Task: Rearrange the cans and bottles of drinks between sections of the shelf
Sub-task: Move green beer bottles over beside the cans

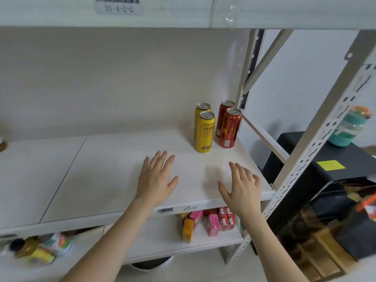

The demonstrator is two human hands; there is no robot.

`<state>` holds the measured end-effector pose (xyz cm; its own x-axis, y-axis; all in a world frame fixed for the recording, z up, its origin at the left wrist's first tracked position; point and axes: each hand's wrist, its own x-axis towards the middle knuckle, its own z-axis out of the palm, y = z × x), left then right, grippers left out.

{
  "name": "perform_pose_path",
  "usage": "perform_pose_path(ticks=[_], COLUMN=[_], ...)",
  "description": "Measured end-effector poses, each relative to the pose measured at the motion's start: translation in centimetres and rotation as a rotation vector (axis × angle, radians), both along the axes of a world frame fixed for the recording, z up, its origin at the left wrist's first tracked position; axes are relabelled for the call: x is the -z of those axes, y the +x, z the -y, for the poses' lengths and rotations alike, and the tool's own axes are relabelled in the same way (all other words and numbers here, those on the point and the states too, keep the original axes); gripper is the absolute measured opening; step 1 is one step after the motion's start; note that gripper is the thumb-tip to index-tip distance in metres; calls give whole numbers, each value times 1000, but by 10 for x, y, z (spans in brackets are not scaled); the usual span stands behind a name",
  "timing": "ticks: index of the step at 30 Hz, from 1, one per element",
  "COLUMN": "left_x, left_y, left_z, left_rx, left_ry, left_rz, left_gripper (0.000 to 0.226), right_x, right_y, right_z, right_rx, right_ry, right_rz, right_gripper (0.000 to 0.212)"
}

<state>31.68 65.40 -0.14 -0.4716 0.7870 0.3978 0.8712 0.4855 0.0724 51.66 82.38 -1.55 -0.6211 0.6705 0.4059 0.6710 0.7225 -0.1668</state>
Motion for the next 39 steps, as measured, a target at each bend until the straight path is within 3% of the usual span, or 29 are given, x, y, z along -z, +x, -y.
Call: perform_pose_path(ticks=[5,16,39], left_x=[-2,1,-14], left_y=[28,66,-108], left_z=[43,171,448], left_rx=[-55,-254,-520], left_ry=[-4,-80,-145], left_rz=[-106,-153,-234], left_gripper=[59,66,66], right_x=[-12,-19,-26], right_y=[14,2,-216], right_z=[33,141,403], right_rx=[-44,-225,-437], right_ry=[63,78,70], right_rz=[46,116,-47], right_gripper=[67,68,65])
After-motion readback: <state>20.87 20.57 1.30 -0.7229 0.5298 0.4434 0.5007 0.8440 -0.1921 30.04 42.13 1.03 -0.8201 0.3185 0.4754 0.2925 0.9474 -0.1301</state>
